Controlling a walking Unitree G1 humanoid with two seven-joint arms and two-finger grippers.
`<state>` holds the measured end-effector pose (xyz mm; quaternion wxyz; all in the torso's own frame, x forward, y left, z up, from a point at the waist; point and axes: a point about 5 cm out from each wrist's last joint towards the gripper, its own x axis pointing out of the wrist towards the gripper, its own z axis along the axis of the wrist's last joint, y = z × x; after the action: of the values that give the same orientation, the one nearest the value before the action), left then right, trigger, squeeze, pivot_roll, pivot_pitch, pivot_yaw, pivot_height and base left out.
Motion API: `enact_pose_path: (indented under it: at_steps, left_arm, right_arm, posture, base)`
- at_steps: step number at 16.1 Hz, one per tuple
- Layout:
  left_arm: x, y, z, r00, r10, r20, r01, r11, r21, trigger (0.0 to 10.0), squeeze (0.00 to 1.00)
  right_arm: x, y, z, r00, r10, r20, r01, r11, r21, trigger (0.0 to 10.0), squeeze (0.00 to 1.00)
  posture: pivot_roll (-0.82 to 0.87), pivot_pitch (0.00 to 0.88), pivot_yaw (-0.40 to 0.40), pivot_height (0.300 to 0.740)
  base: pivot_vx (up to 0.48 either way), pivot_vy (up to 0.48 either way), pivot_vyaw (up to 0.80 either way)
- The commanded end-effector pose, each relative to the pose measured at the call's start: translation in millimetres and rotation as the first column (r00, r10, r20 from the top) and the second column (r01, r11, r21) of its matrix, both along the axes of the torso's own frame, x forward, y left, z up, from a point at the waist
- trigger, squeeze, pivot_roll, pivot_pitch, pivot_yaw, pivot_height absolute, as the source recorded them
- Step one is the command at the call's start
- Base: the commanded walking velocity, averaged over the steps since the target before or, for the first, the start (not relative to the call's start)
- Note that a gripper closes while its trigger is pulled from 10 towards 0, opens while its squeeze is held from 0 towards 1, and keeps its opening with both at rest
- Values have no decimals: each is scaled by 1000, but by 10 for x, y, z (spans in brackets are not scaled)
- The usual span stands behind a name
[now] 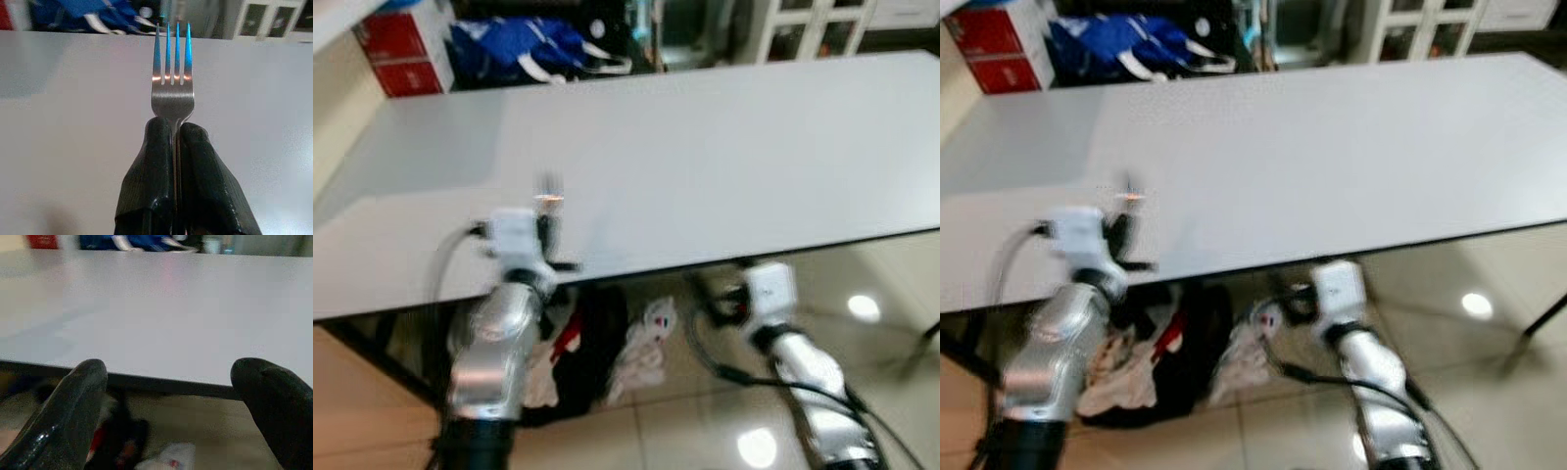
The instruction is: Setting the table
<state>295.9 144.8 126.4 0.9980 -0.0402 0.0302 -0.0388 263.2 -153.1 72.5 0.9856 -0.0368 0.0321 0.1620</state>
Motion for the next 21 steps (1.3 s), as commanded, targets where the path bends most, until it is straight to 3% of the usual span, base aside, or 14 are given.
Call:
enact_pose_path:
  at_steps: [1,10,15,19,21]
  left_arm:
    - [6,118,39,999,33,15,-33,999,27,0,0]
    - [88,142,102,999,39,25,-39,999,30,0,0]
    - [169,162,138,997,79,22,-79,997,-9,0,0]
    - [273,200,161,995,97,11,-97,995,-1,0,0]
    - [349,204,150,994,104,-28,-104,995,-1,0,0]
  right_arm:
    - [24,103,42,1000,23,21,-23,1000,13,10000,0]
    - [33,119,57,999,23,24,-23,1000,14,10000,0]
    - [23,104,137,998,48,41,-49,999,16,10000,0]
    - [-33,118,313,980,196,36,-198,978,61,10000,0]
    - [-22,108,421,970,238,52,-241,969,57,10000,0]
  posture:
    - [-85,0,62,740]
    - [-89,0,66,740]
    - [-96,0,66,740]
    - [-101,0,61,740]
    - [-111,0,56,740]
  base:
    - [450,0,0]
    - [461,0,0]
    - [461,0,0]
    - [458,0,0]
    - [0,0,0]
